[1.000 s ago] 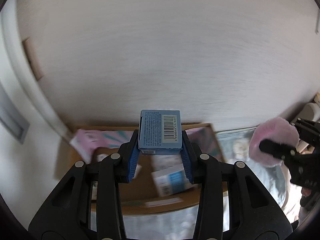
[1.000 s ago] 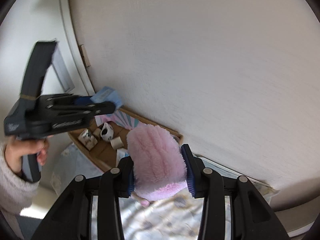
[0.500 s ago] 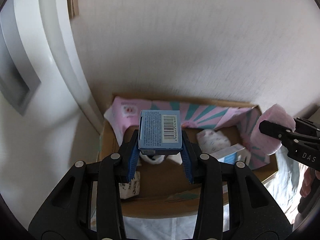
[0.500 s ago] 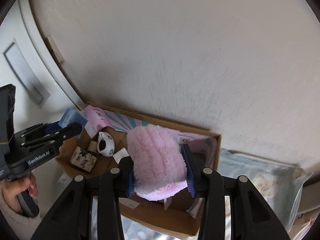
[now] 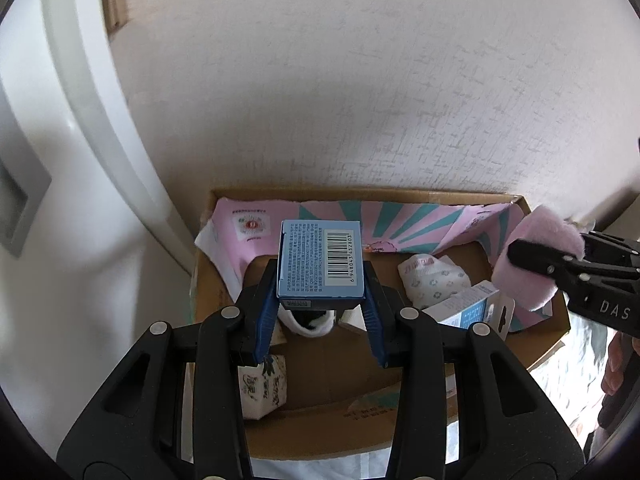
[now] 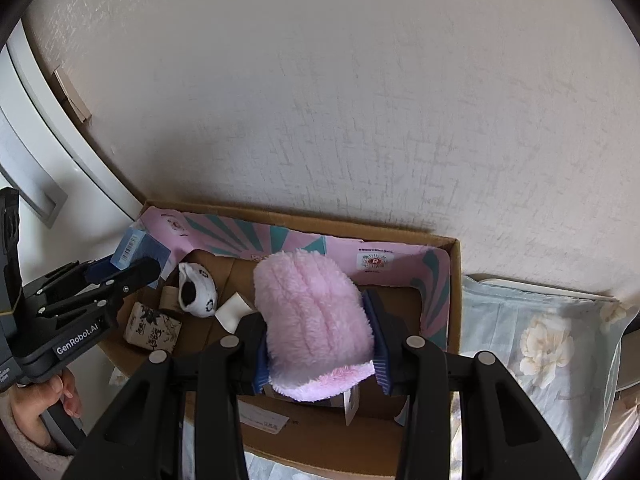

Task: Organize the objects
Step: 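Carry the blue box and pink pad into the cardboard box and release both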

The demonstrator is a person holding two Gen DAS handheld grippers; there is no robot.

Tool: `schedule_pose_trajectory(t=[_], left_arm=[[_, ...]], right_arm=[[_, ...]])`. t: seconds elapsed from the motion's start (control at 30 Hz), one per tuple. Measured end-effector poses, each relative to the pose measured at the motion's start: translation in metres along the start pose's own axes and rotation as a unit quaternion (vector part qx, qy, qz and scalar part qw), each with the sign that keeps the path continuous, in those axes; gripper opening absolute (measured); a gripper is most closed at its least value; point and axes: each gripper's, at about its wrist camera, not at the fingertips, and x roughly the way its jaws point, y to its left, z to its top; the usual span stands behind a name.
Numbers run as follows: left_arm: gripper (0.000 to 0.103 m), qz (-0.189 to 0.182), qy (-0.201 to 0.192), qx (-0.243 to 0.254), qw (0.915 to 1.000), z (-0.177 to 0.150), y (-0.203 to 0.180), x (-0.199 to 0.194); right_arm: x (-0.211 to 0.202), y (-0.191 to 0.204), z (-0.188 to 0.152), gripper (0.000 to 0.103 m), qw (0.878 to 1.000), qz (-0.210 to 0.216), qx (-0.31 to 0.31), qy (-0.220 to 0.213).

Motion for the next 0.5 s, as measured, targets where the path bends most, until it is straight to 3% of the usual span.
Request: schedule_pose_trajectory(t=[0.07,0.1,0.13,0.23,0.5], left_arm=[[0.04,0.013,0.004,0.014,0.9998,0.001,-0.003,-0.001],[0.06,0.019,0.004,0.024,0.9995,0.001,-0.006,-0.002],[0.098,0.02,0.0,0.03,0.9993,0.001,-0.007,-0.004],[0.103,0.01,-0.016,0.028,0.9994,-0.002,-0.006,-0.011],[0.103,0.008,-0.009,-0.002,0.9999,-0.01,0.006,-0.002]], right_arm=[[0.001,-0.001,0.001,0.049,1.0,0.01,0.009,0.011],[0.003,-0.002,0.001,0.055,1.0,0.017,0.02,0.017],[0.003,-0.003,0.001,0.067,0.999,0.02,0.028,0.018],[-0.003,-0.005,0.0,0.1,0.999,0.006,0.032,0.008],[-0.011,-0.016,-0.007,0.103,0.999,-0.029,0.043,0.003]])
